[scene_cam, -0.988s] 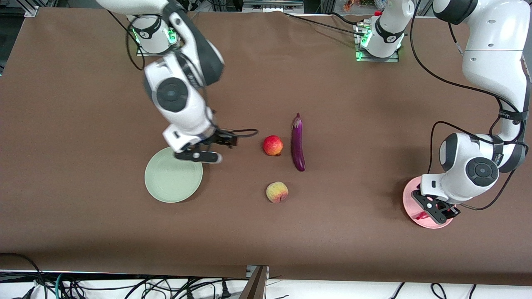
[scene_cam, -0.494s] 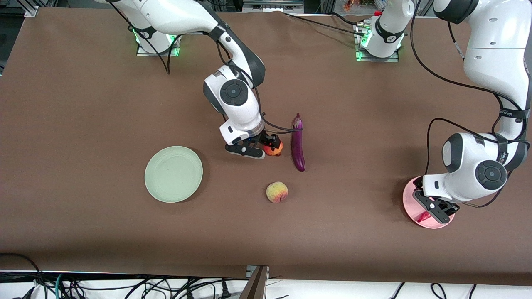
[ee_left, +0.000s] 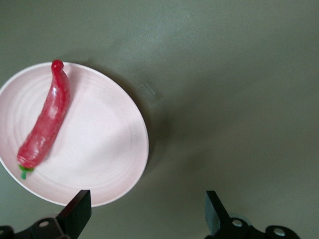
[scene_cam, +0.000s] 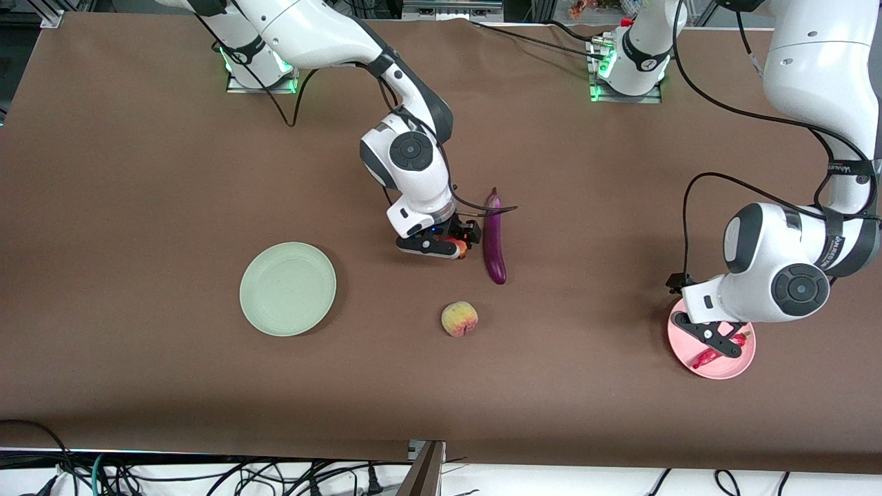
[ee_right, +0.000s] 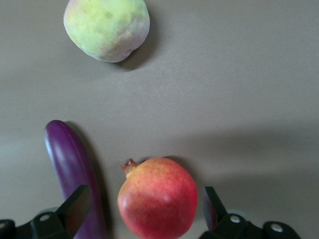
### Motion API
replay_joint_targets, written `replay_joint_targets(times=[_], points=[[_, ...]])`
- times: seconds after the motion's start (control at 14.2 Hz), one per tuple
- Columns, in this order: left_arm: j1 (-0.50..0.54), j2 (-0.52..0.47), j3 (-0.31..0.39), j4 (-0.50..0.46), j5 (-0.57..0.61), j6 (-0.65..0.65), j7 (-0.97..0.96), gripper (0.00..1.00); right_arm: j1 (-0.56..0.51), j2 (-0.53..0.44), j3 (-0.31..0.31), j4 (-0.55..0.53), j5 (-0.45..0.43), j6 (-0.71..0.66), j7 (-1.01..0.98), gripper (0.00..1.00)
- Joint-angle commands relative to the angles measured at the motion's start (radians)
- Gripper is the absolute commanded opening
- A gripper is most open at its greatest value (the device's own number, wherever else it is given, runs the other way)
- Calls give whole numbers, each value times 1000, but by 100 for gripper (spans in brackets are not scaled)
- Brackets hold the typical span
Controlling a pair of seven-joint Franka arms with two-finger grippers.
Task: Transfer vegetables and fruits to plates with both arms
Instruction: 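Carry the pomegranate to the green plate while the left gripper grasps the eggplant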
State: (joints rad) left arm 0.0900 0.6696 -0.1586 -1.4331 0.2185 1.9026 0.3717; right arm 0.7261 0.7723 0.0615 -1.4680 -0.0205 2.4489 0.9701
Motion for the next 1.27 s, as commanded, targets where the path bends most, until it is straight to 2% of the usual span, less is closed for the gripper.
replay_joint_targets(times=[0.0, 0.14, 0.49, 0.56, 0.71, 0.78, 0.99, 1.13, 1.2], points=[[2, -21, -42, -9, -16, -52, -161, 100, 16, 28, -11, 21, -48, 9, 19, 100], [2, -28, -80, -10, -16, -86, -290, 100, 18, 42, -11, 21, -79, 10, 19, 100], [2, -30, -188, -18, -22, -109, -655, 100, 36, 77, -11, 20, -84, 48, 19, 100], [-3, -27, -203, -15, -43, -105, -706, 100, 38, 79, -11, 18, -82, 48, 19, 95], [-6, -18, -206, -12, -106, -94, -746, 100, 38, 79, -11, 17, -82, 48, 18, 51], [-6, -15, -205, -15, -134, -67, -748, 100, 38, 78, -11, 17, -82, 48, 15, 37], [-3, -4, -205, -15, -258, -28, -784, 100, 12, 36, -19, 20, -81, 18, -8, 35], [-3, 7, -205, -18, -355, 1, -789, 100, -46, -33, -20, 21, -76, -112, -62, 35], [-3, 11, -205, -18, -395, 1, -800, 100, -81, -68, -20, 20, -73, -187, -149, 35]])
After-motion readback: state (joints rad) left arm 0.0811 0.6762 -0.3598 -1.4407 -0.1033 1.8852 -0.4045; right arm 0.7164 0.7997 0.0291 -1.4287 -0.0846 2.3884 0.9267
